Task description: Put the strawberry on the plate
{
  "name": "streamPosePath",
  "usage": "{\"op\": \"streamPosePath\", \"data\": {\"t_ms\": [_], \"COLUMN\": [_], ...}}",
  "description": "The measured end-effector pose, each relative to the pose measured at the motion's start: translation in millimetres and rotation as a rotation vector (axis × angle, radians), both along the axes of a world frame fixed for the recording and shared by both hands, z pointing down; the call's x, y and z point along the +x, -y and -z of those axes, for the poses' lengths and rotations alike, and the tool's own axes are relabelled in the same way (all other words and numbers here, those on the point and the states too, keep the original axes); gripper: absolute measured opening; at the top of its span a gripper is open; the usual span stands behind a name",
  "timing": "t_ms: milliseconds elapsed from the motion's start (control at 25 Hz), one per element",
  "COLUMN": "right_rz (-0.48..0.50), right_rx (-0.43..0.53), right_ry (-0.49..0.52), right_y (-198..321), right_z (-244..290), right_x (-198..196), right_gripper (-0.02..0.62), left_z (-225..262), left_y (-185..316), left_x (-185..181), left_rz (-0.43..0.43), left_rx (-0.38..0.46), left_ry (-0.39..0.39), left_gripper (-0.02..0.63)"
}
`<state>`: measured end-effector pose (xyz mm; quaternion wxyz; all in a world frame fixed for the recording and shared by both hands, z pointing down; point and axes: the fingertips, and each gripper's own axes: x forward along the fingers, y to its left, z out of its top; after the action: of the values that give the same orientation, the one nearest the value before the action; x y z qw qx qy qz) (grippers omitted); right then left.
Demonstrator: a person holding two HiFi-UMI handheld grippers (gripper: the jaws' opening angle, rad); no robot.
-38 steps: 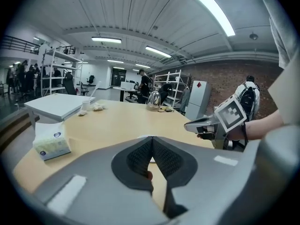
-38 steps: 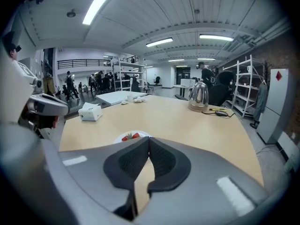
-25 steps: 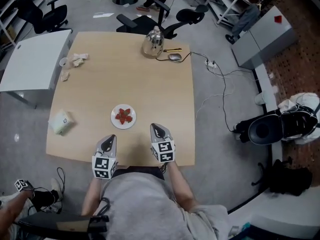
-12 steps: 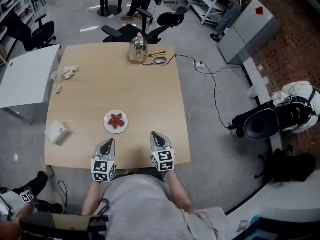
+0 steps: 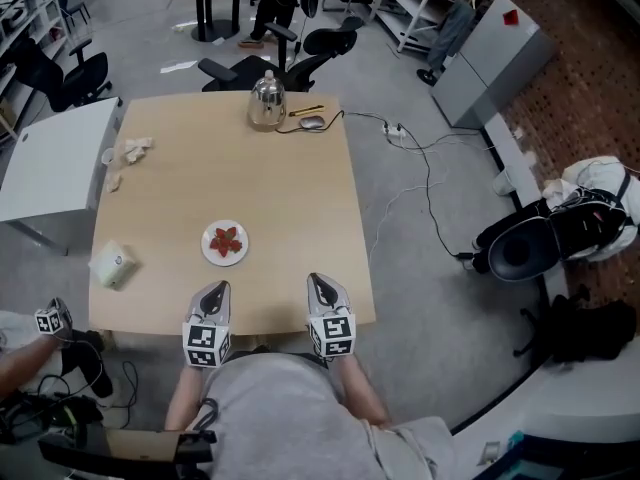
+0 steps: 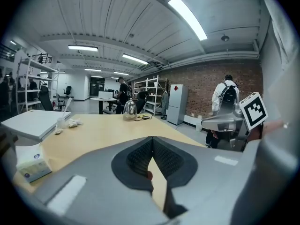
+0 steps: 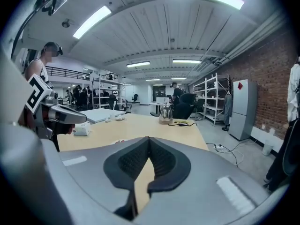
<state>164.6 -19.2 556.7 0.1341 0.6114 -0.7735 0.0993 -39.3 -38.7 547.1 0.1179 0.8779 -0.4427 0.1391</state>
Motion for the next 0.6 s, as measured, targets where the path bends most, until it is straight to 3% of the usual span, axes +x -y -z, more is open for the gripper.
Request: {"op": "streamPosePath", "data": {"t_ms": [600], "right_rz": [0.004], "right_rx": [0.040], "right_ry": [0.028], "right_y": [-56], "right_z": [2], "right_x": [8], "right_gripper": [0.007], "left_z": [7], "left_y": [-43], "left_x": [6], "left_rz": [0.013], "left_rx": [0.002], "left_ry": [0.024], "left_gripper": [0.020]}}
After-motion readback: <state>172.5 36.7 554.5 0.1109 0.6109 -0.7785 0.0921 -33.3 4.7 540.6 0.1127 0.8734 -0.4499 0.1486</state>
